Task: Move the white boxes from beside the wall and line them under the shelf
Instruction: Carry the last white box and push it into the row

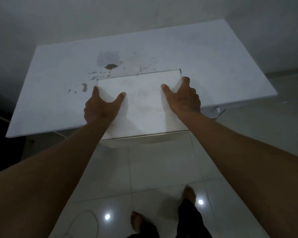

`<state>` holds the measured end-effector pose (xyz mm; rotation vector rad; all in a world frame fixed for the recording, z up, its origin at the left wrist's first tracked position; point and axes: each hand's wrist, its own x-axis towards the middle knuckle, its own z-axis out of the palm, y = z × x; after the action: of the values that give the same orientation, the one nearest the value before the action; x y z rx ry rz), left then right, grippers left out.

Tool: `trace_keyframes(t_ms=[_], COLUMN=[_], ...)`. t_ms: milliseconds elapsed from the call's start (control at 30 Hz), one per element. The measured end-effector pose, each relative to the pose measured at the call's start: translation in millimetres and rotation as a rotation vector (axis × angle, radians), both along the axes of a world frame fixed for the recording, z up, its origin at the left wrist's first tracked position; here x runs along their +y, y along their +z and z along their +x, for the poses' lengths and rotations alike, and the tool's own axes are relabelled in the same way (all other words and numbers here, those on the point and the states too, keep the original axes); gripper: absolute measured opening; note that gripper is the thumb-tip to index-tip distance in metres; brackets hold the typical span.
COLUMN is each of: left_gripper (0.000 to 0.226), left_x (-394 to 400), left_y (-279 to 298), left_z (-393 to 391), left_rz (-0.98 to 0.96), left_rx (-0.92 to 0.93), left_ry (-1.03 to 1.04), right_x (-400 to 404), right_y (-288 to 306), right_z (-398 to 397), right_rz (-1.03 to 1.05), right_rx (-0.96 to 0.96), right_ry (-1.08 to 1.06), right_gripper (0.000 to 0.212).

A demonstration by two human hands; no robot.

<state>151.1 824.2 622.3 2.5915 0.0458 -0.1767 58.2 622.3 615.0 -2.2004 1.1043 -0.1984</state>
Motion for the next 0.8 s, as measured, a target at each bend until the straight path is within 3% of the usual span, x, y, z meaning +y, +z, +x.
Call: trace_keyframes(t_ms=[400, 800], left_gripper=[0.094, 0.097], left_x=[106, 199], left_y=[-32, -68], left_z=[-46, -53], left_rz=[-0.092, -0.079], left_rx=[-0.018, 0.059], left_ry=[0.039, -0.098], right_x=[111, 212], right_y=[-30, -72], right_z=[-53, -80], right_rz=[0.05, 0.061], right_rx=[-0.025, 0.027], right_ry=[-0.018, -0.148], right_gripper=[0.076, 0.076])
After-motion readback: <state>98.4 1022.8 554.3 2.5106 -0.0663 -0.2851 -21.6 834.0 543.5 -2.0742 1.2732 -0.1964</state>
